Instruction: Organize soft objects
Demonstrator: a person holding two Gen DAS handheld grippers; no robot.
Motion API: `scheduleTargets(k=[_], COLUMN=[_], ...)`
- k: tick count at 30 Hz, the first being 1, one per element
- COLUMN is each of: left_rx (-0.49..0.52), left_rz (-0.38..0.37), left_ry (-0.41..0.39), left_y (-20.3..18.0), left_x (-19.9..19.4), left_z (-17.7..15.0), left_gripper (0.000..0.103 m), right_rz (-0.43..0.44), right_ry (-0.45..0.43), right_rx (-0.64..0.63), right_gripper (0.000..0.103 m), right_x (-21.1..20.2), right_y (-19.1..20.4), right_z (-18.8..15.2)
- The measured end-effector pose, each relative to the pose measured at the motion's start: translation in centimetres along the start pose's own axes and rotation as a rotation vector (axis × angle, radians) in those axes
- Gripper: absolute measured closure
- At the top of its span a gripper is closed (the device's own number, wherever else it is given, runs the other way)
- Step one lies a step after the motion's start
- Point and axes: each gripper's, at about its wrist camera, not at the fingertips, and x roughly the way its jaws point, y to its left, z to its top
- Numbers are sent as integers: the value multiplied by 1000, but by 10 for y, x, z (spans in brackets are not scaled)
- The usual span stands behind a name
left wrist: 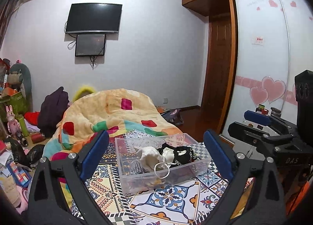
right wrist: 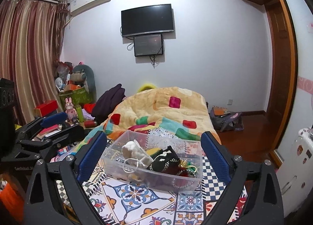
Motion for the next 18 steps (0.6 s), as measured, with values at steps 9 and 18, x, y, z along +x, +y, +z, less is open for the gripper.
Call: scheduleTargets(k=[9, 18], left_rx=[-9, -9], left_rz=[6, 11], left_ry=[13, 17], left_y=[2, 3], left_x=[3, 4], left_z=[-5, -6], left_gripper=[4, 4], right_rz=[-7, -2], right_ry=[2, 2], right_rx=[15, 14], right_gripper=[7, 7], right_x=[-4, -6], right_y=[-3, -2], right_z=[-5, -5])
